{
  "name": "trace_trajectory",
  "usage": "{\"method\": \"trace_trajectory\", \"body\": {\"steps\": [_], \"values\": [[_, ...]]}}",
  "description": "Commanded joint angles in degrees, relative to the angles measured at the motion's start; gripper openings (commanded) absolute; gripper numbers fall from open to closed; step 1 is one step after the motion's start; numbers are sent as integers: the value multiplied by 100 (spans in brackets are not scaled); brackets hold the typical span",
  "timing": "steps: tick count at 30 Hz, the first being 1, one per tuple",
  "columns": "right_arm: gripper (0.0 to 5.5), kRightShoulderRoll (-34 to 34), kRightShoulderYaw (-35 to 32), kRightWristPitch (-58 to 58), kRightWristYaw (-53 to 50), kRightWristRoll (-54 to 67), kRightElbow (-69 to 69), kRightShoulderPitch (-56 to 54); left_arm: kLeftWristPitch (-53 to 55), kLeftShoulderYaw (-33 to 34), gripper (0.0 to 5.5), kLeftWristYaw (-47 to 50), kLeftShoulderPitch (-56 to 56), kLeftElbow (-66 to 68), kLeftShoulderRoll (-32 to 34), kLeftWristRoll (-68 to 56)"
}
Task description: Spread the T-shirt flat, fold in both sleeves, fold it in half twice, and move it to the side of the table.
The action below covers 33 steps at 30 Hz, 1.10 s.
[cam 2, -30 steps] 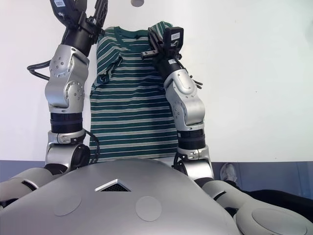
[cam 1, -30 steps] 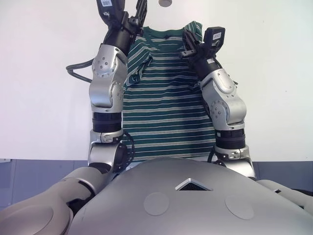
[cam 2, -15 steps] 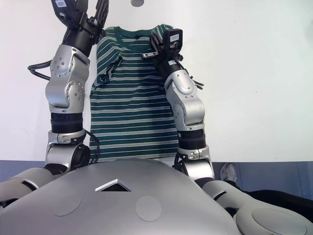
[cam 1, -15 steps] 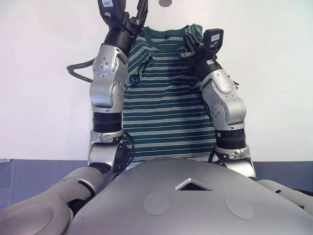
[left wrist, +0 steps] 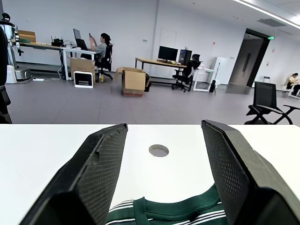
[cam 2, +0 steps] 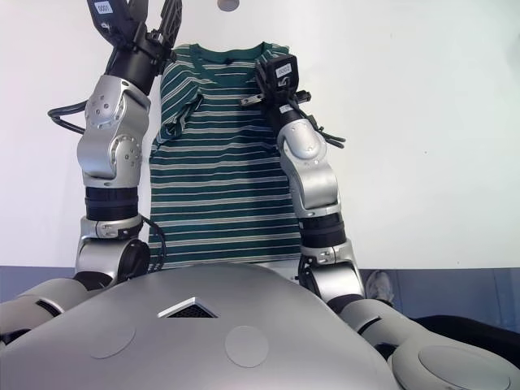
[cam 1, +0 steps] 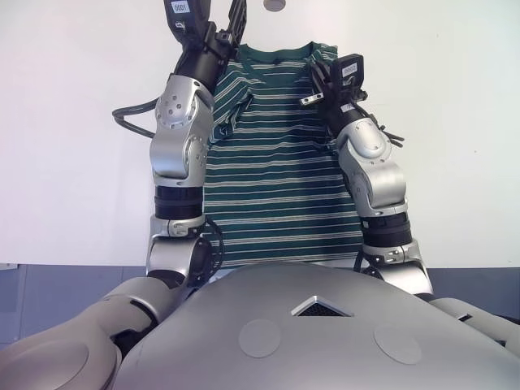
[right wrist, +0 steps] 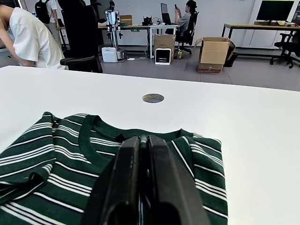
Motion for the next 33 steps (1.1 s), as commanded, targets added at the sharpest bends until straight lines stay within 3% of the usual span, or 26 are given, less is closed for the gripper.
{"method": "trace_trajectory", "body": {"steps": [1, 4, 11, 16, 27, 33], "values": [[64, -29, 8, -75, 13, -78, 91, -9, -79, -22, 291, 23, 36, 15, -2, 72], [132, -29, 18, -118, 48, -110, 87, 11, -81, -32, 291, 16, 43, 14, -4, 73], [132, -67, -252, -388, 161, 103, -154, -43, -80, -42, 291, -1, 53, -1, 7, 70], [132, -648, -592, -182, 450, 62, 89, -190, -54, -36, 291, -1, 63, -24, 34, 62], [132, -782, -85, 478, 324, -678, 1519, -651, -7, -104, 291, -15, 76, -29, 27, 56], [132, -1272, -350, 569, 404, -805, 1452, -506, -12, -94, 291, 4, 107, -25, 36, 59]]}}
